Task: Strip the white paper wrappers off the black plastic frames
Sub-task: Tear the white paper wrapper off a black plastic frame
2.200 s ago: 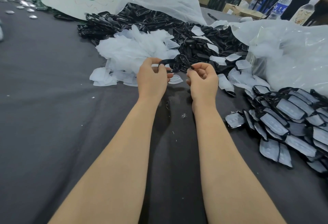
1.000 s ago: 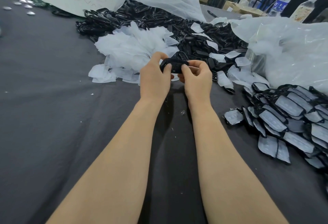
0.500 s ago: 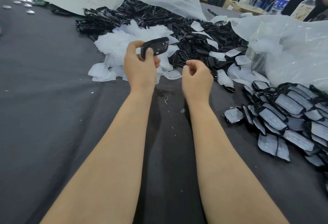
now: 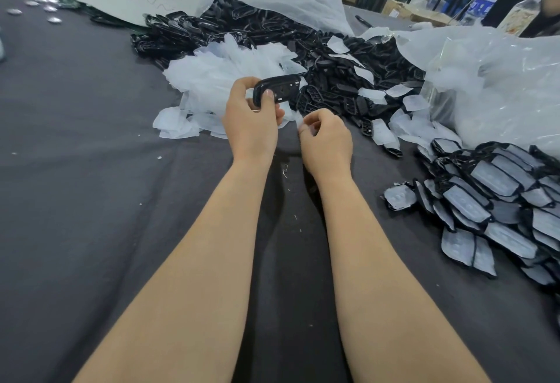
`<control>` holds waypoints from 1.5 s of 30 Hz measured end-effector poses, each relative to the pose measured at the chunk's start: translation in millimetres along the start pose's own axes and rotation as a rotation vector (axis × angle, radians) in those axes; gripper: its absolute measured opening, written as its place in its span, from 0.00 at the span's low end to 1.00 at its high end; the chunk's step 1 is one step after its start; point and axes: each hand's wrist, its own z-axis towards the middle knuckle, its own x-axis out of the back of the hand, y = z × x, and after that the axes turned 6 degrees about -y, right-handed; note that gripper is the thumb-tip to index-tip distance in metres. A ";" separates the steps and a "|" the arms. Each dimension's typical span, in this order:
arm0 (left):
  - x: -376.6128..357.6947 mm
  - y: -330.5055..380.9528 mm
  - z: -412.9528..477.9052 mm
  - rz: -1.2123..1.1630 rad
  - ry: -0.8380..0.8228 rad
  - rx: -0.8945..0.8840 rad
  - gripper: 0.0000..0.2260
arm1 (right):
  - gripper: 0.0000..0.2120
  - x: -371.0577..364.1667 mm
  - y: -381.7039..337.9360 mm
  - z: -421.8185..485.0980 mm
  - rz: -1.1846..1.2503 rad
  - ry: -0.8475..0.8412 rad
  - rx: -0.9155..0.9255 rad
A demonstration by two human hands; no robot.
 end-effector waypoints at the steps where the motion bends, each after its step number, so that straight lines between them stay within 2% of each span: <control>1: -0.4 -0.3 -0.3 0.001 -0.003 0.001 0.06 | 0.08 1.0 -0.3 -0.7 0.089 0.041 -0.004; 4: 0.2 0.9 0.0 -0.018 0.010 0.004 0.05 | 0.07 3.9 -0.9 -1.3 0.311 0.170 -0.027; 9: 9.2 9.9 7.3 -0.180 0.168 -0.003 0.05 | 0.05 3.5 0.7 -0.6 0.506 0.192 -0.045; 12: 13.7 14.5 10.2 -0.254 0.251 -0.012 0.04 | 0.09 3.7 0.0 0.0 0.404 0.160 0.000; 16: 15.6 15.7 10.9 -0.277 0.283 -0.019 0.04 | 0.21 -0.7 -6.6 -5.2 0.129 0.063 0.146; 18: 15.4 15.8 11.0 -0.285 0.288 -0.018 0.04 | 0.17 -1.6 -13.9 -7.7 0.065 0.052 0.236; 21: 14.1 15.4 10.7 -0.284 0.281 -0.014 0.04 | 0.11 -6.5 -21.8 -9.4 -0.068 -0.127 0.297; 24: 11.9 13.7 9.3 -0.280 0.263 -0.010 0.04 | 0.17 -13.6 -21.5 -9.3 -0.288 -0.293 0.251; 26: 9.9 12.2 7.6 -0.271 0.237 -0.007 0.04 | 0.16 -16.2 -20.9 -8.6 -0.284 -0.281 0.252; 30: 7.0 9.3 5.5 -0.214 0.180 -0.009 0.05 | 0.10 -15.5 -19.0 -8.1 -0.174 -0.148 0.291; 34: 5.5 6.9 5.6 -0.172 0.143 -0.014 0.05 | 0.07 -10.7 -19.6 -9.2 0.096 -0.076 0.233; 36: 4.9 6.3 5.3 -0.150 0.136 -0.014 0.06 | 0.09 -11.0 -20.0 -7.8 0.030 -0.152 0.256; 39: 4.3 6.0 5.6 -0.153 0.130 -0.017 0.07 | 0.13 -15.4 -18.8 -7.1 -0.244 -0.303 0.266; 41: 3.7 5.2 5.6 -0.152 0.120 -0.014 0.06 | 0.13 -16.1 -19.7 -7.8 -0.253 -0.275 0.262; 45: 3.1 4.7 5.7 -0.146 0.102 -0.016 0.06 | 0.10 -15.7 -22.3 -12.0 -0.113 -0.127 0.267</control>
